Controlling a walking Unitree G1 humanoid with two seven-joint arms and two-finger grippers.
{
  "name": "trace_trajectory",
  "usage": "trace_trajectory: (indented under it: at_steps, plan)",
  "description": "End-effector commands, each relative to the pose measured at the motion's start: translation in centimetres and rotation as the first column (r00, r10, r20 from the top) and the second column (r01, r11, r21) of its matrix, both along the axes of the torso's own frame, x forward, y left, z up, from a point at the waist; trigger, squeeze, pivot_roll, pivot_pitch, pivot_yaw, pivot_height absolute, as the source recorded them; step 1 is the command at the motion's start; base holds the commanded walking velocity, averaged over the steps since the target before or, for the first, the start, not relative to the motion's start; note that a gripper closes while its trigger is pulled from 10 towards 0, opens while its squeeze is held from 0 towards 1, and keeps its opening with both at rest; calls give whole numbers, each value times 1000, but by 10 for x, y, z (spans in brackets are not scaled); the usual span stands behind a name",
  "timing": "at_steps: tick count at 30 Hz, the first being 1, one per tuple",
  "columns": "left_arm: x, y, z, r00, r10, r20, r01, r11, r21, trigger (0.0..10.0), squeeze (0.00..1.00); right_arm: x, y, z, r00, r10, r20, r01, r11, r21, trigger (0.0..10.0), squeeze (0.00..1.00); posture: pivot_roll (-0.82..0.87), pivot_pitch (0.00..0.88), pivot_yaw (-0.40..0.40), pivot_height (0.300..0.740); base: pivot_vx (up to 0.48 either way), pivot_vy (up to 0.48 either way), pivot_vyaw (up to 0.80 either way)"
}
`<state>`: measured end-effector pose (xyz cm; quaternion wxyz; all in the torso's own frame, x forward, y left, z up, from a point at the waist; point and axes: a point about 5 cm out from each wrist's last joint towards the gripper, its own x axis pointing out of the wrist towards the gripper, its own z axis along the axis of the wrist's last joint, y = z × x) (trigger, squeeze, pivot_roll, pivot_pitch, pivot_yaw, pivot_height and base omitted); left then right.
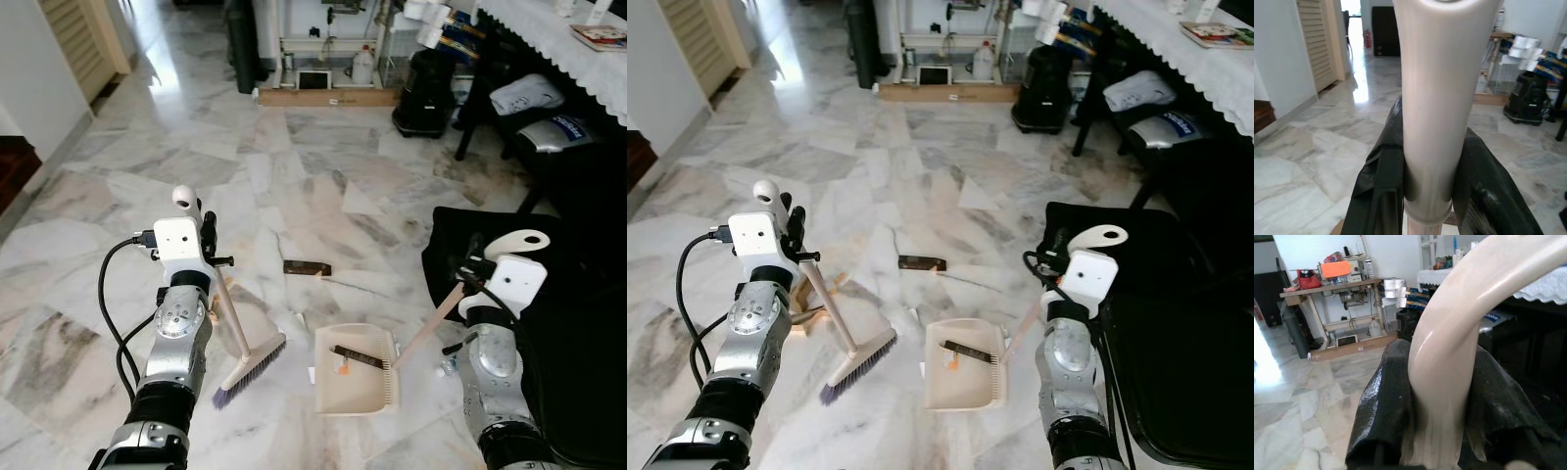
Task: Sweep floor
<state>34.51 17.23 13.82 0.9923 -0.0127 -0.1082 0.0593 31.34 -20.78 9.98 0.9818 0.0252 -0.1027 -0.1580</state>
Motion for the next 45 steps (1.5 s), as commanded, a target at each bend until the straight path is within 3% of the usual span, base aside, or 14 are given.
trace_trajectory:
  at_steps: [1,6,12,17,33,45]
  plan:
    - [6,-3,14,998,1,62,-2,1000,3,10000,0,6,1,16,998,-3,64,3,1000,10,10000,0,-82,0,18,740,0,0,0]
    - [9,-6,18,997,-3,80,2,1000,18,10000,0,4,2,17,997,-1,73,1,1000,13,10000,0,-95,0,20,740,0,0,0]
    - [2,-22,11,991,-111,79,102,989,109,10000,0,-4,-1,16,997,-9,81,7,1000,16,10000,0,-86,0,19,740,0,0,0]
    - [0,-25,7,990,-120,76,110,986,126,10000,0,-6,4,16,997,-2,83,1,1000,21,10000,0,-91,0,19,740,0,0,0]
    - [1,-27,12,989,-117,91,105,986,129,10000,0,-6,6,18,998,-1,64,3,1000,-21,10000,0,-77,0,17,740,0,213,38]
    - [4,-29,16,988,-124,97,111,985,132,10000,0,-3,11,20,998,-1,68,1,1000,8,10000,0,-67,2,28,740,0,244,232]
